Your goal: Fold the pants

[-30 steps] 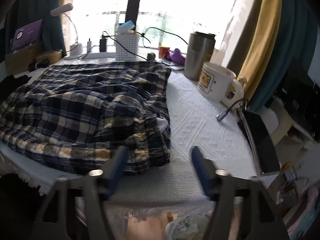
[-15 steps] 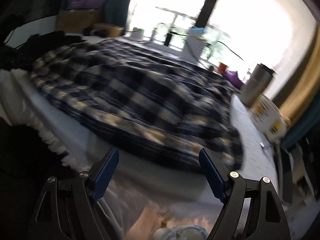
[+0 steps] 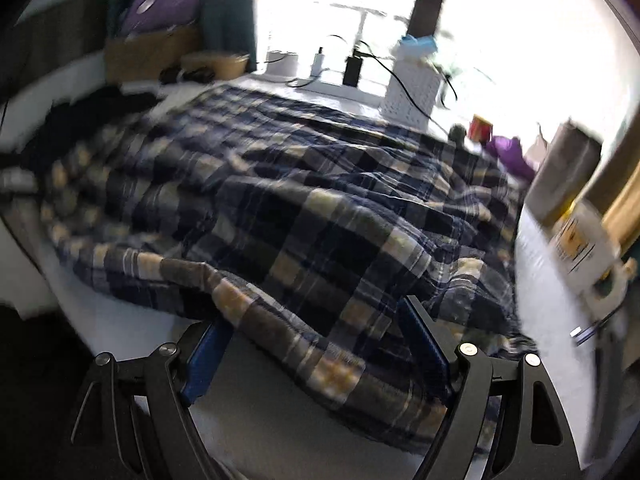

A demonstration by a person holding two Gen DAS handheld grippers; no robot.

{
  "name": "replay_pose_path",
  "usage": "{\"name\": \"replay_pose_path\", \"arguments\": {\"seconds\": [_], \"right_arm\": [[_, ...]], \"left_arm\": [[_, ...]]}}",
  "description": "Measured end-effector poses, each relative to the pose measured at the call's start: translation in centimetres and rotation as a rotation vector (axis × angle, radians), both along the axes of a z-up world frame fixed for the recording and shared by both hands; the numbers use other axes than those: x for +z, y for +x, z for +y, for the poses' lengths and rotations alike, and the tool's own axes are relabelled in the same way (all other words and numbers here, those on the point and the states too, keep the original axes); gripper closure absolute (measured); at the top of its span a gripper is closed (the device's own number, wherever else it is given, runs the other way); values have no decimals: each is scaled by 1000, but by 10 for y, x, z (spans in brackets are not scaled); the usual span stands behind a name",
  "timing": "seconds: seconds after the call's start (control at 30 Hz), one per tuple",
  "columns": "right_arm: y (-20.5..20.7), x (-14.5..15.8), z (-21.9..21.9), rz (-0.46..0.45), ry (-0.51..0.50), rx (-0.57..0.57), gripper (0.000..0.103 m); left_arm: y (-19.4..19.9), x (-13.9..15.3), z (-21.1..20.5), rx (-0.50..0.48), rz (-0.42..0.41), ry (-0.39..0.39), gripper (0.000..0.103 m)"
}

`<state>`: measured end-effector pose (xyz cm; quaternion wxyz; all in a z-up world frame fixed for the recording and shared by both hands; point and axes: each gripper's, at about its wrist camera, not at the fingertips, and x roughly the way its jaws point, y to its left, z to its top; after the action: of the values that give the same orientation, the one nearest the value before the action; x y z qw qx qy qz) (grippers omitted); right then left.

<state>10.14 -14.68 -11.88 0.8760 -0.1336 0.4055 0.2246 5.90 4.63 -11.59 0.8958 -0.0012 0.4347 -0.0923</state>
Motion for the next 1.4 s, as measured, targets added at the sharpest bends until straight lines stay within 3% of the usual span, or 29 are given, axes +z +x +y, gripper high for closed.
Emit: {"name": "replay_pose_path", "arguments": {"seconds": [0.13, 0.3, 0.47, 0.53, 0.57, 0.6, 0.67, 0.77, 1.07, 1.17, 1.33, 1.4], "right_arm": [[28, -2, -14, 126, 146, -76, 20], [49, -5, -25, 213, 269, -140, 20], [44, 1, -27, 196, 263, -131, 20], [37, 4, -29, 163, 249, -123, 20], [31, 7, -32, 139, 233, -119, 20], [24, 9, -34, 105, 206, -118, 20], [12, 12, -36, 54, 167, -114, 20], [-11, 14, -43, -22, 98, -107, 20], [-71, -3, -46, -196, -146, -84, 20], [-75, -16, -41, -263, -278, -78, 20], [-66, -20, -36, -339, -358, -90, 20], [-59, -21, -35, -351, -347, -93, 20]], "left_arm": [[-3, -11, -16, -85, 5, 63, 28], [1, -25, -20, -79, 2, 176, 25], [11, -24, -25, -36, -78, 284, 26], [11, -23, -30, -46, -127, 321, 39], [10, -22, -32, -52, -141, 329, 56], [11, -21, -33, -56, -148, 330, 72], [10, -16, -33, -59, -159, 310, 92], [8, -2, -28, -21, -197, 280, 99], [9, 35, -8, 87, -222, 107, 99], [9, 42, -7, 100, -229, 71, 99], [3, 55, -10, 97, -257, 58, 99], [1, 61, -9, 95, -267, 46, 99]]}}
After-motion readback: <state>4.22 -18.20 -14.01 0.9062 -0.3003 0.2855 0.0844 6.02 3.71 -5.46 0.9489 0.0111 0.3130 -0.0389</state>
